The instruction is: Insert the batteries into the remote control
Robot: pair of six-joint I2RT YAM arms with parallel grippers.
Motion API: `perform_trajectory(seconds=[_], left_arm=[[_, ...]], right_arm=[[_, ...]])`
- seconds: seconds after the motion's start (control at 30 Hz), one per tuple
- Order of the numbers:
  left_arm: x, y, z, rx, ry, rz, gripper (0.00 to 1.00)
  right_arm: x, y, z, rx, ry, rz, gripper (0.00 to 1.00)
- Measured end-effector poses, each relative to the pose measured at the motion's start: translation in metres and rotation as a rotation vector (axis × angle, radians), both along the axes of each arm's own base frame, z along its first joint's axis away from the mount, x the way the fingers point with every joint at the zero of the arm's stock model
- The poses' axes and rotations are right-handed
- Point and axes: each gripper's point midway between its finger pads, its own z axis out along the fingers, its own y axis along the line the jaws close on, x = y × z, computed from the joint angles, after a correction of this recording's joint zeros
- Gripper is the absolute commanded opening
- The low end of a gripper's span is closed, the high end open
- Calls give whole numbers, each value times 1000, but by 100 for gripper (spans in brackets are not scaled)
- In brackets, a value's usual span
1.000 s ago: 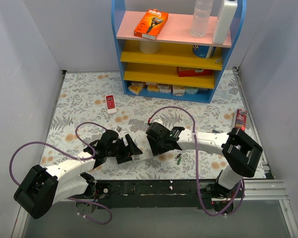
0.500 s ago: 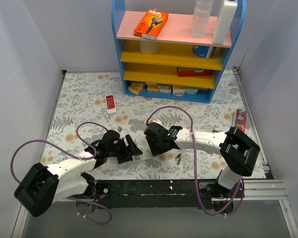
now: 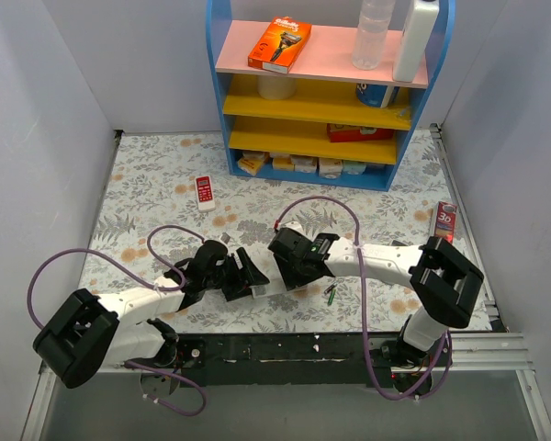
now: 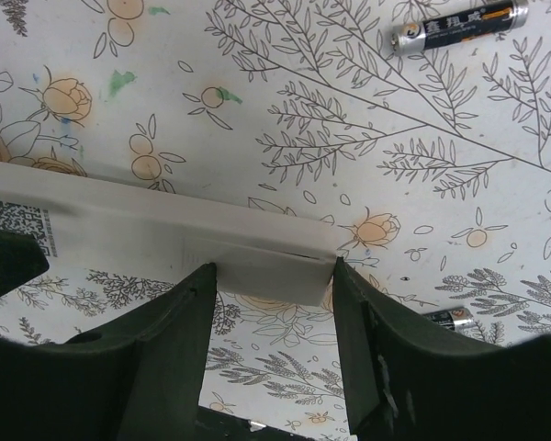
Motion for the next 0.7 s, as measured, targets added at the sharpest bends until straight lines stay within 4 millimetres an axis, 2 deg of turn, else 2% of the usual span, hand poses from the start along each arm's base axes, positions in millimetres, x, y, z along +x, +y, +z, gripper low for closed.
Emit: perform_trajectory(seconds=[0.57,0.7], left_arm=[[4,0,3,-37,-1,105,69],[5,0,3,-34,1,126,69]], right_arm=[[7,-9,-2,139,-54,-80,57],[8,-10,-2,190,-53,-99,52]])
